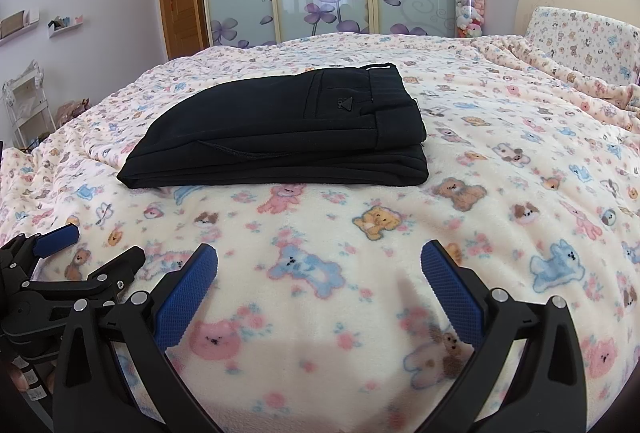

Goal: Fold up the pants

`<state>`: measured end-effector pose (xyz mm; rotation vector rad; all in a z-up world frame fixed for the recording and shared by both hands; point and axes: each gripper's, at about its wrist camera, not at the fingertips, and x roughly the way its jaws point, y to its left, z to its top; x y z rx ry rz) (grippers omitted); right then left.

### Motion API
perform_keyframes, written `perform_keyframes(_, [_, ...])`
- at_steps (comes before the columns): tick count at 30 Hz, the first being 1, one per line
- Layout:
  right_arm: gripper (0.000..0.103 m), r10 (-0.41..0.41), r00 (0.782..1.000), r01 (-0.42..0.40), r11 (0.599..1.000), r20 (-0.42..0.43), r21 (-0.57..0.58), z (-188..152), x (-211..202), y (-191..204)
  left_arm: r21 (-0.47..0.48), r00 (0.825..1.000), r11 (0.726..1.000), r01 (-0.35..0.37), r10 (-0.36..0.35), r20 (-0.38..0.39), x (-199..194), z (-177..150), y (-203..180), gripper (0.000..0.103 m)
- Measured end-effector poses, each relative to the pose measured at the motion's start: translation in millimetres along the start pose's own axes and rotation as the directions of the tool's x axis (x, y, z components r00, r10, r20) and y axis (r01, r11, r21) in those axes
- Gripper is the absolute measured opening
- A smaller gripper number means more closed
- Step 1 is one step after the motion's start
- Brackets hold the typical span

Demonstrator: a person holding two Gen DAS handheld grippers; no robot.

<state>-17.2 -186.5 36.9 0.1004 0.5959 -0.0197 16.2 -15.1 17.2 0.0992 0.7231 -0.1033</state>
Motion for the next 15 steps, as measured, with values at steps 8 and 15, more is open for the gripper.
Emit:
perform_keyframes(8, [0.102,0.001,1.000,-0.001,1.000,-0.001,0.001,-0.1,0.3,-0.5,0.002,1.000,1.000,0.003,-0.003,-0.001,0.4,0.1,0.0,0.101])
perform_keyframes(15, [0.102,0.001,1.000,-0.001,1.000,-0.001,0.001,0.2,0.4,-1.3,0.003,1.000,1.000,0.007,-0.007,-0.006,1.7,0.7,2.4,0.101])
